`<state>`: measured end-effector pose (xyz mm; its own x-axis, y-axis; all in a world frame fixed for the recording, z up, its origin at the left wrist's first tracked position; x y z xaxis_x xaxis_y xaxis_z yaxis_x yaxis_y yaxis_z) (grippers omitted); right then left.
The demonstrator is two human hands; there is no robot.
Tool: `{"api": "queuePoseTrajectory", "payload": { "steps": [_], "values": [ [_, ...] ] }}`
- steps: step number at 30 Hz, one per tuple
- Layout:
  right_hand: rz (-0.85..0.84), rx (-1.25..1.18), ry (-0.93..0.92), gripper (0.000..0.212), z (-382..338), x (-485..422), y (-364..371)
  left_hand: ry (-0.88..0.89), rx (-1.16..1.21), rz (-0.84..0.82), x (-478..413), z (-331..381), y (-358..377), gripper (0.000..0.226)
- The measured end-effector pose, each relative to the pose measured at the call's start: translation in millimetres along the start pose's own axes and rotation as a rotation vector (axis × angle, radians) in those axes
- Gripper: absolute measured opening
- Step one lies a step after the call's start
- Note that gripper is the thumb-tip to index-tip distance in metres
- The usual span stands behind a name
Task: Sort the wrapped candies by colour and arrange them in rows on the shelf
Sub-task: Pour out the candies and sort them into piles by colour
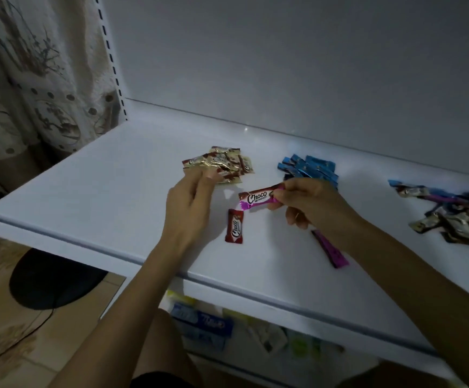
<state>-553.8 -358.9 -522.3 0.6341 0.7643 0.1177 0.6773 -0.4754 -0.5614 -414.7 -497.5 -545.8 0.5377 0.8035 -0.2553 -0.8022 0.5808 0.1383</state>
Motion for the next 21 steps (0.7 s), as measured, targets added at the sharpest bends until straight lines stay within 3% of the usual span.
{"api": "queuePoseTrajectory", "payload": {
  "steps": [5, 8, 11, 15, 21],
  "values": [
    [0.075, -0.111, 0.094, 0.016, 35, 36, -37, -0.333, 0.643, -0.091, 27, 13, 57, 0.039],
    [0.122, -0.021, 0.187, 0.020, 56, 46, -64, -0.585, 0.962, -0.114, 44, 3, 86, 0.043],
    [0.175, 0.218, 0.157, 0.025, 76, 45, -75, -0.721, 1.077, -0.071, 59, -14, 107, 0.045],
    [0.338, 0.623, 0.017, 0.018, 97, 43, -63, -0.751, 1.156, -0.013, 68, -22, 114, 0.043],
    [0.590, 0.670, -0.118, 0.036, 90, 51, -59, -0.726, 1.140, -0.025, 68, -22, 115, 0.048]
  ]
}}
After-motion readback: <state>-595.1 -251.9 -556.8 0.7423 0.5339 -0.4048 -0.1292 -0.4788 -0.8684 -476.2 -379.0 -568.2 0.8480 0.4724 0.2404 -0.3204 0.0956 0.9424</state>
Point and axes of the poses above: each hand's wrist, its own x-axis away from the middle knuckle, its own y-axis out of the palm, z = x × y, the point moved 3 cm from there along -x, towards the middle knuckle, and after that the axes turned 14 degrees about x, right-handed, at the moved point
